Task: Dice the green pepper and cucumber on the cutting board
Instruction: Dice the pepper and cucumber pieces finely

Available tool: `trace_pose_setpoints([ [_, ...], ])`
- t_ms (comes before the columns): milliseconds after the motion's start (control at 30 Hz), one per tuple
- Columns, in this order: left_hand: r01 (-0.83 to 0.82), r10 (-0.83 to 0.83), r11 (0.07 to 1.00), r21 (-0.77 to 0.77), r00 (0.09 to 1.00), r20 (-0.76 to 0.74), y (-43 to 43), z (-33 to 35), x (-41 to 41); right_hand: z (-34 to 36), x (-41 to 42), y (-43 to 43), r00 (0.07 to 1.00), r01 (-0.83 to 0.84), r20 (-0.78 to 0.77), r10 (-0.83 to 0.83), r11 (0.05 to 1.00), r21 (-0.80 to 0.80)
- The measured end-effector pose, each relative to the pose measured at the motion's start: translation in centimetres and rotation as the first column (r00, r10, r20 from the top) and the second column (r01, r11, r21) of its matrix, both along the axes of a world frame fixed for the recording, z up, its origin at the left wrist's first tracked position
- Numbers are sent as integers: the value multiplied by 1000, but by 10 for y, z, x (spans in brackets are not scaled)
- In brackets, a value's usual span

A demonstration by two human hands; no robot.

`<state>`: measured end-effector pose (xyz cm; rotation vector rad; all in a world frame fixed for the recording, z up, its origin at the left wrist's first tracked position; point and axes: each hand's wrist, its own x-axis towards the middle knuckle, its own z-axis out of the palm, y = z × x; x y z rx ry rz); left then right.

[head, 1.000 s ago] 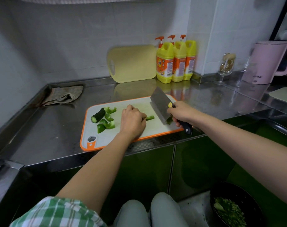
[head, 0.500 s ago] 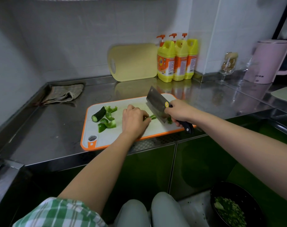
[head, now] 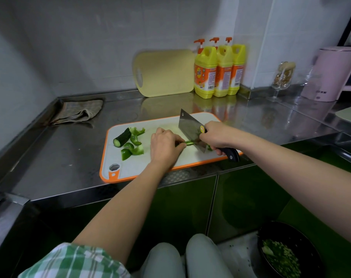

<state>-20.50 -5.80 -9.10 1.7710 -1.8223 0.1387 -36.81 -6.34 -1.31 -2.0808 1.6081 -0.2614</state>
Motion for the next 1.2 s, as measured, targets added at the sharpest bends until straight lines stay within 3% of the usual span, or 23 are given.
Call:
trace_pose_setpoints([
  [233, 11, -11, 1000, 0, 998, -56, -1, 0, 1, -12, 14, -4, 997, 51, -59, -56, 996, -72],
  [400, 7, -7, 1000, -3, 999, -46, 0, 0, 1, -15, 10, -10, 995, 98, 38, -93, 982, -164],
  [667, 8, -8, 1000, 8, 999, -50, 0, -1, 1, 1, 5, -3, 1000, 9, 6, -9, 1000, -8],
  [867, 2, -1, 1000, 15, 998, -57, -1, -1, 1, -12, 15, -5, 998, 34, -46, -36, 998, -48],
  [1067, 9, -8, 1000, 16, 998, -57, -1, -1, 2, -17, 14, -9, 996, 70, 60, -62, 988, -138],
  [1200, 3, -2, 1000, 14, 998, -62, -1, -1, 2, -5, 9, -9, 997, 28, 71, -24, 998, -52],
])
